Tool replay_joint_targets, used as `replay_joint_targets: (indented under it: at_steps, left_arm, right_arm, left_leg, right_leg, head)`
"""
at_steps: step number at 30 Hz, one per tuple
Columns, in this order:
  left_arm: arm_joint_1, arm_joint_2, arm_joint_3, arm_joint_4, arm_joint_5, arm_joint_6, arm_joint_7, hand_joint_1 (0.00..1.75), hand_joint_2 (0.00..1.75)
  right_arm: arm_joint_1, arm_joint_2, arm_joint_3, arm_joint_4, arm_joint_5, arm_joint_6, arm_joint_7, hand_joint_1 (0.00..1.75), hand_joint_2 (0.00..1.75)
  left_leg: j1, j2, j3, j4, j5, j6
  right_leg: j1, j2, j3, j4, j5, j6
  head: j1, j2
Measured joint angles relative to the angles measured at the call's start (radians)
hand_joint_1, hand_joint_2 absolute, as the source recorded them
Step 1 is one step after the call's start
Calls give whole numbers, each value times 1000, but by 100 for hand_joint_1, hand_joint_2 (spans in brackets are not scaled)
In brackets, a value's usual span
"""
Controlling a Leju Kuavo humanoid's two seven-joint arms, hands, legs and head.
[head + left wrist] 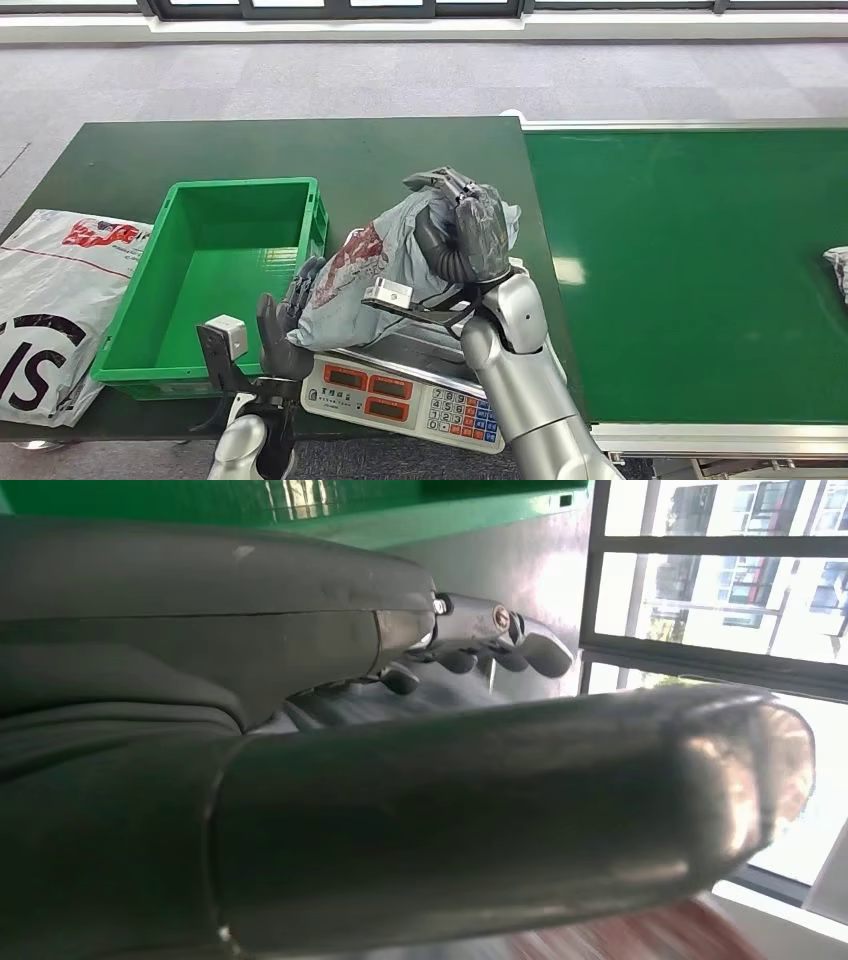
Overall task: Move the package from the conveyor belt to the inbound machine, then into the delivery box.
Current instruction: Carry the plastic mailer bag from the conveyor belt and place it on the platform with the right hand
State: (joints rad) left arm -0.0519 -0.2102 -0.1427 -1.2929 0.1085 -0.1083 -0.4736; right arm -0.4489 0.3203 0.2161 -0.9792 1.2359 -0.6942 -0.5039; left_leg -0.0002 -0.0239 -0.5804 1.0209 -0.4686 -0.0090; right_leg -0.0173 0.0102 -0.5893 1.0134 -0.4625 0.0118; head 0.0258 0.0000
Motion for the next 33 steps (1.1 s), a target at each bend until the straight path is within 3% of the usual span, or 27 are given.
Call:
replay_joint_targets:
  at_steps: [3,11,21,24,28,30,33]
  left_arm:
    - [16,1,0,-24,-7,2,14,0,0]
    - [26,2,0,-35,-20,-7,19,0,0]
    - [31,3,0,-42,-34,-11,18,0,0]
    - [43,5,0,-59,-72,-5,7,0,0]
    - [82,19,0,-158,-272,73,6,0,0]
    - [103,30,0,-232,-379,127,22,0,0]
    - [133,47,0,-349,-532,279,11,0,0]
  right_arm:
    - [64,-16,-16,1,140,-1,56,0,0]
    - [93,-41,-29,7,209,-3,195,0,0]
    - [96,-78,-24,20,240,-3,310,0,0]
    - [95,-92,-12,23,254,-2,383,0,0]
    - [110,-130,6,-2,256,23,469,0,0]
    - [136,-151,10,-43,248,42,476,0,0]
    - [189,-180,13,-127,180,56,443,0,0]
  left_leg:
    - [0,1,-1,0,-1,-1]
    - [0,3,-1,0,-1,-1]
    - [0,3,-1,0,-1,-1]
    - [0,3,-1,0,-1,-1]
    - [0,3,-1,0,-1,-1]
    - [0,2,-2,0,-1,-1]
    - [0,2,-2,0,-1,-1]
  right_leg:
    - [0,1,-2,0,0,0]
    - [0,3,-3,0,1,-1]
    - [0,3,-2,0,1,-2]
    - [0,3,-2,0,1,-2]
    - [0,3,-3,0,1,-2]
    - [0,3,-3,0,1,-2]
    - [0,2,-3,0,1,-2]
  head:
    - [0,0]
    - [0,0]
    - [0,0]
    - [0,0]
    - [0,0]
    - [0,0]
    - [0,0]
